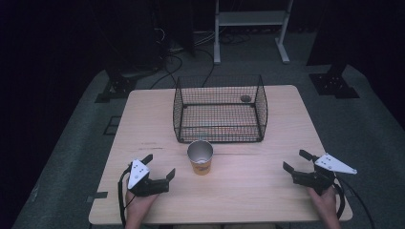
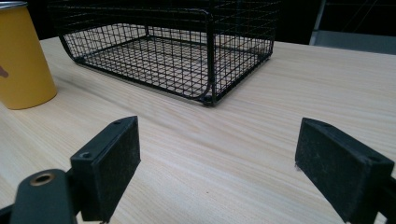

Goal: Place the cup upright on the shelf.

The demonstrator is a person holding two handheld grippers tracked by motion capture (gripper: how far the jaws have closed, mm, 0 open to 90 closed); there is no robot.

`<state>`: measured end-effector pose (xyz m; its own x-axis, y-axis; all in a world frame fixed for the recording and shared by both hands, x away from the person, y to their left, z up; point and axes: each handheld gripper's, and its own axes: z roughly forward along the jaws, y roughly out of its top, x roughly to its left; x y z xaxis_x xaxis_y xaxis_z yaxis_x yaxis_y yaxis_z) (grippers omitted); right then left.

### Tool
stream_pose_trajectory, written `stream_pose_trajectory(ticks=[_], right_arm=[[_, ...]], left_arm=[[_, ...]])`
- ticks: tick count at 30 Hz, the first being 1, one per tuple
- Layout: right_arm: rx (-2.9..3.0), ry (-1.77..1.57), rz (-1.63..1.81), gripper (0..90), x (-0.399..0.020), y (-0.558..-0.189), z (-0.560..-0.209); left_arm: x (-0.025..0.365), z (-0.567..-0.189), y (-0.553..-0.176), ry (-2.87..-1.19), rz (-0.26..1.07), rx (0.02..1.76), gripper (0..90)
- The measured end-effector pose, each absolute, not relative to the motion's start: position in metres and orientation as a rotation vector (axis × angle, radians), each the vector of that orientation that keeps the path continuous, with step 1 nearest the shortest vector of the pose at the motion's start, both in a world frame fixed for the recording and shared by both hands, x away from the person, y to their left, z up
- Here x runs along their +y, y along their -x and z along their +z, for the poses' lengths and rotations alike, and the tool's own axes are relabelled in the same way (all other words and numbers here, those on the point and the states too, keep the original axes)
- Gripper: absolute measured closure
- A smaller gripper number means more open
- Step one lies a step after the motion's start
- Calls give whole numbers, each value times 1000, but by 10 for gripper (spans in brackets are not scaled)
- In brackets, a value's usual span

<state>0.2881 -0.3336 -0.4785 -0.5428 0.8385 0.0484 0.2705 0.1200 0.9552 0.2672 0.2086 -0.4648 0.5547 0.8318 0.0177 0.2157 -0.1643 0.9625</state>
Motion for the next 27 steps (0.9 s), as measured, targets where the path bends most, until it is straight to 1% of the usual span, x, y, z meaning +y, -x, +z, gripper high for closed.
stream_pose_trajectory(ticks=[16, 27], right_arm=[[1888, -1068, 1438, 130, -334, -288, -479], [1889, -1066, 1438, 130, -333, -288, -479]], left_arm=[[177, -467, -262, -1753, 626, 778, 20], [157, -469, -267, -1769, 561, 751, 20]])
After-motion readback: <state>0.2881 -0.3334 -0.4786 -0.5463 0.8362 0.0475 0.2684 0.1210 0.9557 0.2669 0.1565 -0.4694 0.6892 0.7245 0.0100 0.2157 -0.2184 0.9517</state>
